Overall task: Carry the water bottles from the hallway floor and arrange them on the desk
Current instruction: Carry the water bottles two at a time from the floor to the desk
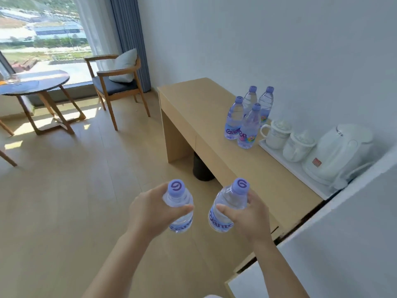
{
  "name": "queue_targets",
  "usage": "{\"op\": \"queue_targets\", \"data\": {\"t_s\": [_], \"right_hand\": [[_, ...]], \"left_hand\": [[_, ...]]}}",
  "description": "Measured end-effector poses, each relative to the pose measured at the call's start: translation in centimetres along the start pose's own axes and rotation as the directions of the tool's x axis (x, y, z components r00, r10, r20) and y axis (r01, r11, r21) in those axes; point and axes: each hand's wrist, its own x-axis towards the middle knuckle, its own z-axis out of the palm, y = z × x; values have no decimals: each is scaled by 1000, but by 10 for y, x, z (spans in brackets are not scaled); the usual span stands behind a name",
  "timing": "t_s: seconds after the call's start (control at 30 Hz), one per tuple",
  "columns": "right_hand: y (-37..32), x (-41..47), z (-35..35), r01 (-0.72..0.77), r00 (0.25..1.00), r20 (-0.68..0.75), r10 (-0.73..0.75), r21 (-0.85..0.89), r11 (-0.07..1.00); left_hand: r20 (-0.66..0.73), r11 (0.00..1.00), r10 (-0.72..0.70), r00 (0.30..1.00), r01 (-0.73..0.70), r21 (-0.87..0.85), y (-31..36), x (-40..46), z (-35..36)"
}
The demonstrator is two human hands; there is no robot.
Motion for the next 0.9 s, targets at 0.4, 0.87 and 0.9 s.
{"op": "queue_targets", "data": {"t_s": [0.4,0.87,0.9], "right_hand": [[-3,160,-4,-89,955,-280,94,29,996],[1,261,0,-251,858,-472,202,-44,967],[2,264,4,-274,850,-475,228,-29,961]], "left_hand": [[237,993,101,966,-111,29,73,186,65],[436,967,232,870,-254,-9,122,330,145],[462,965,237,855,-263,-9,123,337,149]]}}
